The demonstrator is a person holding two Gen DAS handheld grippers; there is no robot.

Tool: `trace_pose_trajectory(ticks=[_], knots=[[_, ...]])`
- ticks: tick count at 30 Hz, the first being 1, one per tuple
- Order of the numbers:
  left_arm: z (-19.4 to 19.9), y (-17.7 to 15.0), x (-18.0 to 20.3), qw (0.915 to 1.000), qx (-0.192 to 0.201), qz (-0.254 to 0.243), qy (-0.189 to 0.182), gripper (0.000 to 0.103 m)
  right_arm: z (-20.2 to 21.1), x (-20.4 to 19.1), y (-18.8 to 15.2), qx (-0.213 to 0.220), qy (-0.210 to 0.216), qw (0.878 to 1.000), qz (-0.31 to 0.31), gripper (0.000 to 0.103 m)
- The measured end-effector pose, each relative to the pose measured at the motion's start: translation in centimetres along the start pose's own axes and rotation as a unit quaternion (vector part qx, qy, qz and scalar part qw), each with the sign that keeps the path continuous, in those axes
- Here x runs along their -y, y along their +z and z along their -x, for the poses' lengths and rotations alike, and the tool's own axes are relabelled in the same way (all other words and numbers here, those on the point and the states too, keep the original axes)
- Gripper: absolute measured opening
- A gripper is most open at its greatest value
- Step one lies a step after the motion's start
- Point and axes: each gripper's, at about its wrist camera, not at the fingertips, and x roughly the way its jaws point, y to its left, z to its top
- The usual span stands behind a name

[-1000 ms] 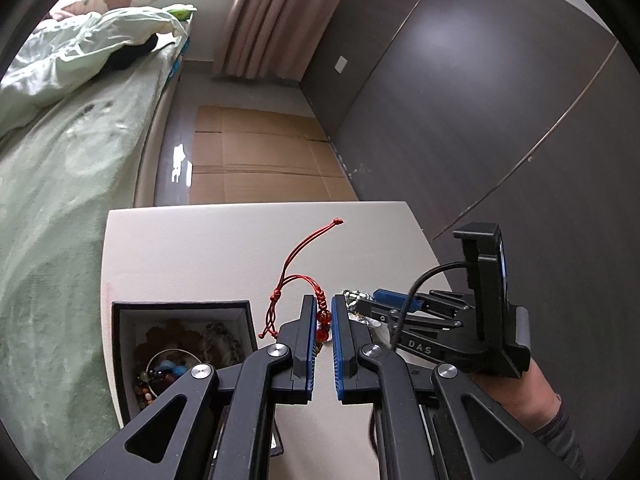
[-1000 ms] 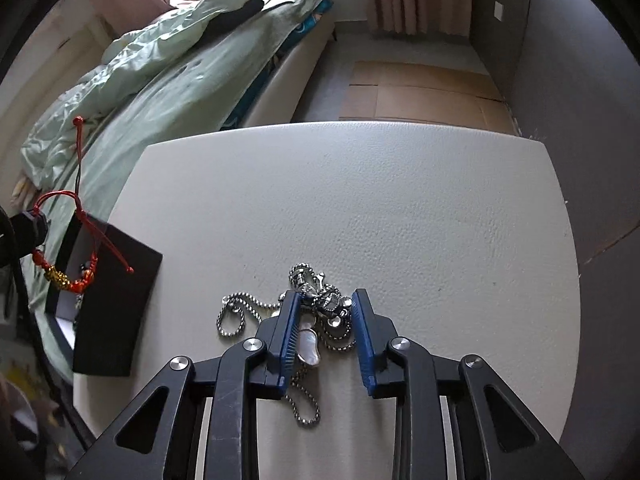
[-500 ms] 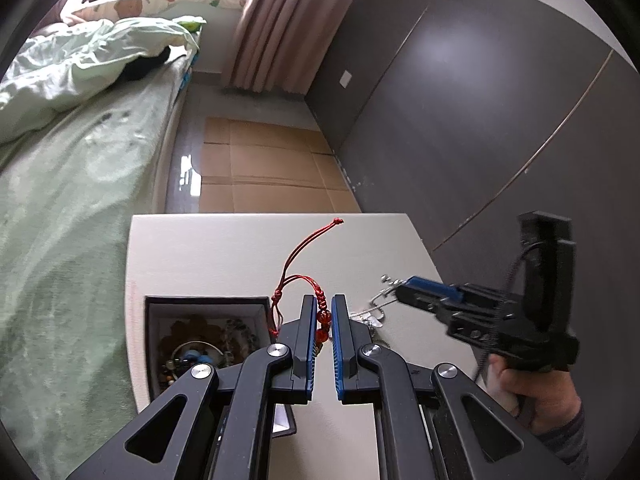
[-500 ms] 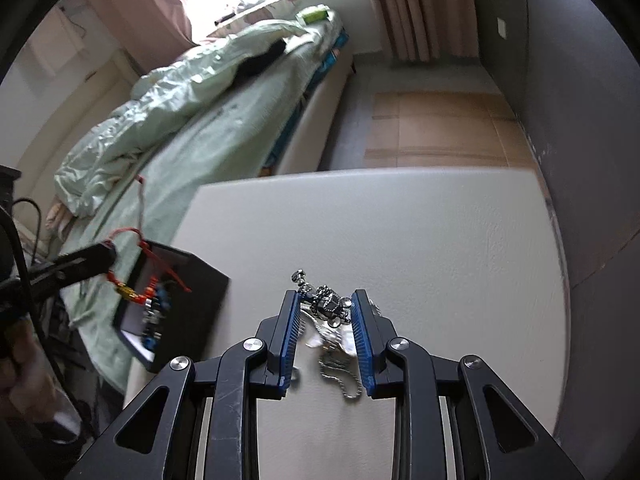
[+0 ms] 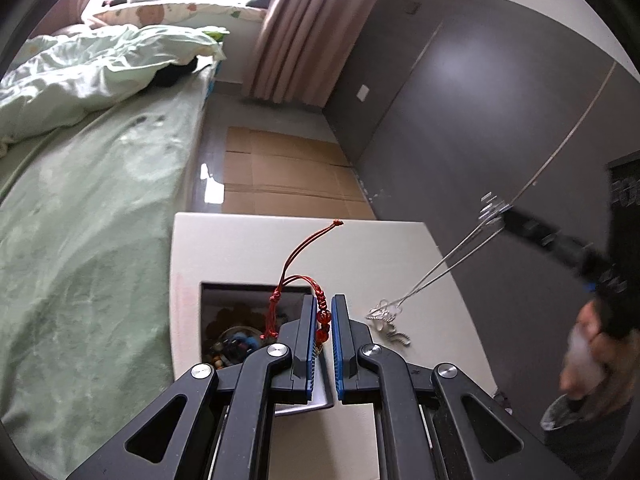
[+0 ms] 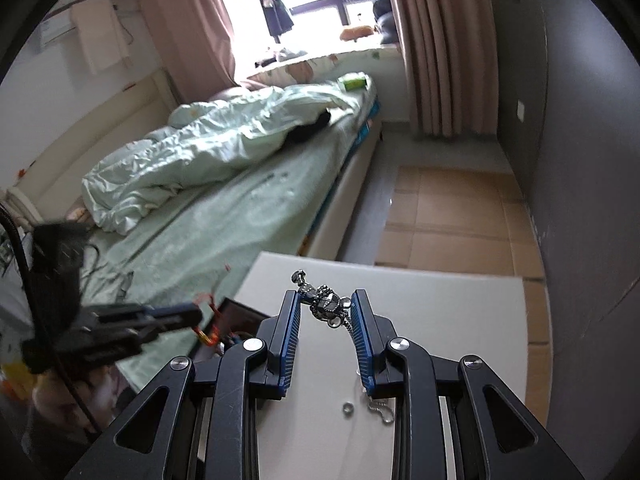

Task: Organize jewelry
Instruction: 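Lower the red-string bracelet into the black box and open the left gripper, then carry the silver chain over the black box and release it with the right gripper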

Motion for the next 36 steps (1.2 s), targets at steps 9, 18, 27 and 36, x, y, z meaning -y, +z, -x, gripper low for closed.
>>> trace_pose_trajectory(ticks=[9,18,27,36], knots=[[0.2,-0.9,-2.4,0.9988,-0.026,0.042,0.000,0.056,3.9,-3.8,2.9,0.044,-0.003,0.999,0.026,0.027],[3.3,-1.3,-3.1,0.9990,0.000,0.044,0.000,0.062,6.7,-8.0,5.2,0.077,-0.008,0.996,0.054,0.027],[6.1,-1.9,-4.0,0.9985,0.026,0.047,0.002,0.070,10.6,-12.7,8.2,0.121,-0.004,0.989,0.086,0.027],[8.6,-2.3,-5.2,0.9971,0.049,0.059,0.006,0.085,10.7,-17.1,9.3,0.126,0.005,0.986,0.113,0.027]])
